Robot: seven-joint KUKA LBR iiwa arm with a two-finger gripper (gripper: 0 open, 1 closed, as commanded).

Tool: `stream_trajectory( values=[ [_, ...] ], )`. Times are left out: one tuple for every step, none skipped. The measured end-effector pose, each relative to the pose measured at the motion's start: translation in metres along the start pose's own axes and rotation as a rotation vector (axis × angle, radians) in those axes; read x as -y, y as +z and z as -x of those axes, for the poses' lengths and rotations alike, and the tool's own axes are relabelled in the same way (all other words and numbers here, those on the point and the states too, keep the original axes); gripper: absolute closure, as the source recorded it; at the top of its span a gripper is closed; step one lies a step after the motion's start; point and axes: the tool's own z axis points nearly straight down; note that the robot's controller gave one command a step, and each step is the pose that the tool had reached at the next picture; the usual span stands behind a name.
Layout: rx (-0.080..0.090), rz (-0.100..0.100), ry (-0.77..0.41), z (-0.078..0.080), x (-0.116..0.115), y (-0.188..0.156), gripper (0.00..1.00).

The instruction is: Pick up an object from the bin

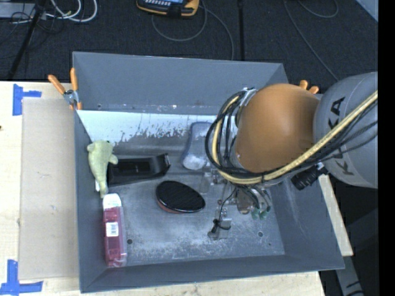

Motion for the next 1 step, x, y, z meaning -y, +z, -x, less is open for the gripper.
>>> stream_trajectory(
  values=[
    [0.008, 0.001, 0.004, 0.0015, 0.0006, -0.0042, 0.00]
  ],
)
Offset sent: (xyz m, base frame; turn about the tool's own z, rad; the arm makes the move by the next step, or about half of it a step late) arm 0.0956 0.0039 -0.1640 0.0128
